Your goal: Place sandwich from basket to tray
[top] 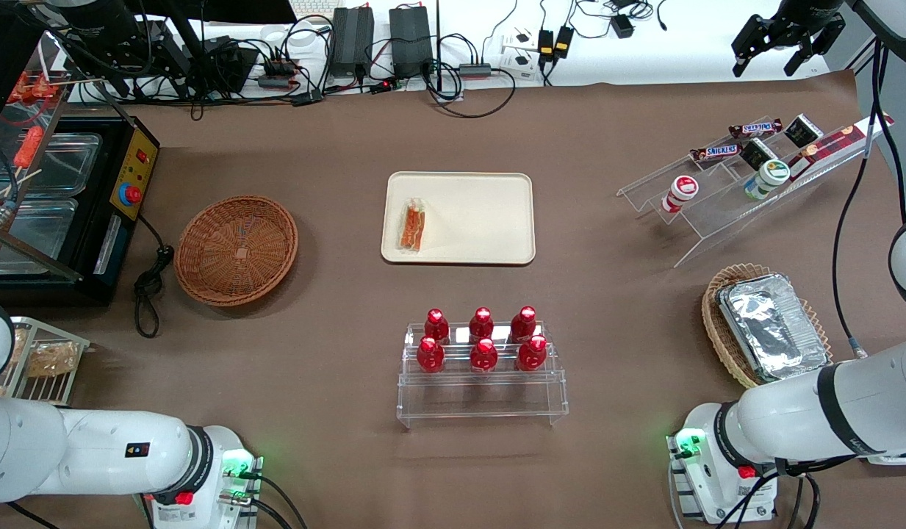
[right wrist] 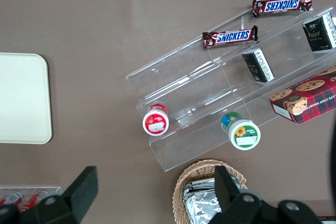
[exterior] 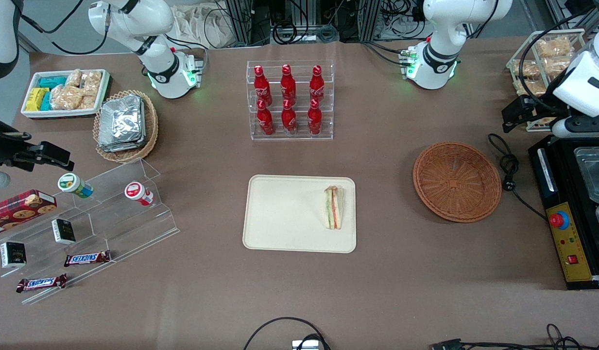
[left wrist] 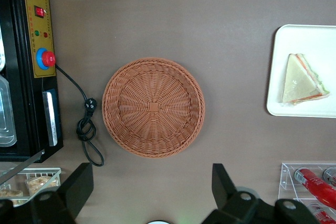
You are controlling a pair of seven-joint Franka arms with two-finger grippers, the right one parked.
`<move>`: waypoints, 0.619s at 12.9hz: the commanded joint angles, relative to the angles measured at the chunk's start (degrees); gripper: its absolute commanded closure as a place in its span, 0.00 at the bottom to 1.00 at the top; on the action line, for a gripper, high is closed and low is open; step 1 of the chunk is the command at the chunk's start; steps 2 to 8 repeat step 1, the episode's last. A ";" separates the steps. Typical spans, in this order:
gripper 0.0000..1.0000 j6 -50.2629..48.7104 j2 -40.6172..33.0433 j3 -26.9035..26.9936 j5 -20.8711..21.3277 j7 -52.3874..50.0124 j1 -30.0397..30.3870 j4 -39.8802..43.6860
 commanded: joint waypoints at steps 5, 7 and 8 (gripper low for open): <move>0.00 -1.11 -0.33 -0.17 -0.85 -0.14 -0.24 -0.60; 0.00 -1.11 -0.33 -0.17 -0.85 -0.14 -0.24 -0.60; 0.00 -1.11 -0.33 -0.17 -0.85 -0.14 -0.24 -0.60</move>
